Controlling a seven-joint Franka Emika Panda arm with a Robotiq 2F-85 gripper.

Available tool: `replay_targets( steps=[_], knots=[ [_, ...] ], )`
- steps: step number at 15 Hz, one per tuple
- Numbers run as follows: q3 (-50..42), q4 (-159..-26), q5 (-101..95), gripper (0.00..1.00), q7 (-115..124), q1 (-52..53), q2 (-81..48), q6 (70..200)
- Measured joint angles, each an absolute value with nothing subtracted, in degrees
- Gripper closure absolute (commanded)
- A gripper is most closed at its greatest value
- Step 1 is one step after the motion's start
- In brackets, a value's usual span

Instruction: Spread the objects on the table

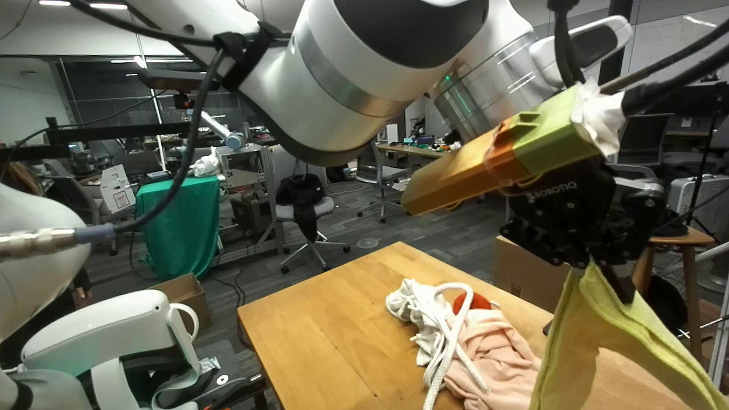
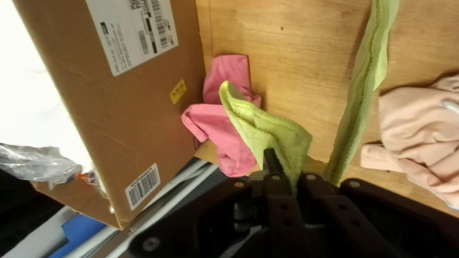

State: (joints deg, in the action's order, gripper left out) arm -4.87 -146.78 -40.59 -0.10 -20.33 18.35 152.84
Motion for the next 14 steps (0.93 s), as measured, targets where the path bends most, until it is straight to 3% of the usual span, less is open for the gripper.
replay_targets(
  steps=[6, 14],
  knots=[
    [2.30, -147.13, -68.09, 0.99, 26.70, -30.55, 16.73, 150.00],
    [-4.89, -146.21, -85.40, 0.99, 49.06, -20.42, 4.90, 134.81]
  ],
)
